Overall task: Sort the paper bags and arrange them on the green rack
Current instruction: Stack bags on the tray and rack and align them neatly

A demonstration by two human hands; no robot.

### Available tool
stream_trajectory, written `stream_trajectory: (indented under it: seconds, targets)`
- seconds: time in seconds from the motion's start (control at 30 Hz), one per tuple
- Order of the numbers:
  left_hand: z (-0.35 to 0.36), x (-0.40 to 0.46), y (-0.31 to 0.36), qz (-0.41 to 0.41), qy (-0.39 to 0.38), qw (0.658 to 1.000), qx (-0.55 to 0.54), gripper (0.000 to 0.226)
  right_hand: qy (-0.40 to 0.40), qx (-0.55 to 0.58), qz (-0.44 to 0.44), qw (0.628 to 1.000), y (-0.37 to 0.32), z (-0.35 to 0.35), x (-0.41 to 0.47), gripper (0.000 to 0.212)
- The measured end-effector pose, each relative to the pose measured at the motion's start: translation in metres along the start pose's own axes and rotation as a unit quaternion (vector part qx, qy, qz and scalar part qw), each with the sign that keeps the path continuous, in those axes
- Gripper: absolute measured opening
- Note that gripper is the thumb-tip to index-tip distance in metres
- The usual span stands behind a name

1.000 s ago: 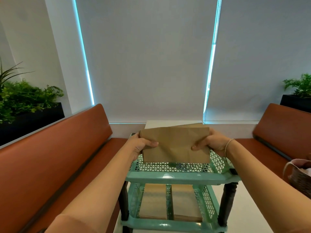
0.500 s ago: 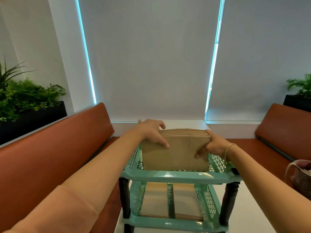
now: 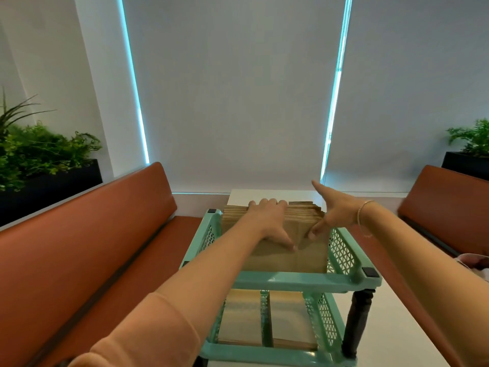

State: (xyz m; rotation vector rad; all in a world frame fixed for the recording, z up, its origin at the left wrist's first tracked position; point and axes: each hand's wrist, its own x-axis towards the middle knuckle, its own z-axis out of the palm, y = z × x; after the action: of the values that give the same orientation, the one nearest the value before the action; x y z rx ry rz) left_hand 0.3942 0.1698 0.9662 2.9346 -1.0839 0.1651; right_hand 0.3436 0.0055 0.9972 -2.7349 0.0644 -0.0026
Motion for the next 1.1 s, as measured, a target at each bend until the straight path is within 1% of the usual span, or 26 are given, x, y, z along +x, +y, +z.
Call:
stream_trajectory:
  seconds: [0.1,0.17,0.2,0.3,0.4,0.47,0.6,0.67,0.73,0.9,1.03,1.1]
  targets:
    - [-0.001,-0.001,0.0,0.0,0.002,1.0,-0.008,0.098,0.006,-0.141,-0.034,0.989,-0.023,0.002,0.006,0.135]
    - [-0.001,0.0,0.0,-0.001,0.001,1.0,-0.013,0.095,-0.019,-0.212,-0.029,0.977,-0.027,0.014,0.014,0.129]
    - [-0.001,0.0,0.0,-0.002,-0.001,1.0,-0.013,0.094,-0.036,-0.229,-0.022,0.972,-0.027,0.02,0.017,0.124]
    - [-0.001,-0.001,0.0,-0.004,-0.006,1.0,-0.011,0.093,-0.058,-0.24,-0.012,0.969,-0.026,0.023,0.023,0.113]
    - [-0.002,0.0,0.0,-0.008,-0.005,1.0,-0.013,0.091,-0.039,-0.247,-0.019,0.968,-0.03,0.017,0.025,0.118]
    - [-0.001,0.0,-0.001,-0.007,-0.005,1.0,-0.013,0.092,-0.046,-0.251,-0.016,0.967,-0.03,0.018,0.025,0.119]
    - [-0.002,-0.001,-0.003,0.003,-0.004,1.0,-0.006,0.095,-0.062,-0.242,-0.011,0.968,-0.024,0.027,0.029,0.104]
    - [-0.005,-0.003,-0.008,0.0,-0.005,1.0,-0.011,0.089,-0.064,-0.235,-0.012,0.97,-0.024,0.026,0.029,0.097]
    - [-0.008,-0.006,-0.018,-0.016,-0.019,1.0,-0.014,0.083,-0.062,-0.237,-0.013,0.97,-0.025,0.025,0.028,0.092]
    - [-0.012,-0.016,-0.055,-0.059,-0.055,0.996,-0.024,0.077,-0.063,-0.238,-0.013,0.969,-0.027,0.022,0.025,0.085]
    - [-0.011,-0.027,-0.071,-0.079,-0.048,0.994,-0.066,0.093,-0.078,-0.25,-0.008,0.965,-0.032,0.02,0.022,0.081]
    - [-0.011,-0.029,-0.071,-0.079,-0.041,0.993,-0.079,0.094,-0.071,-0.265,-0.013,0.961,-0.035,0.017,0.02,0.078]
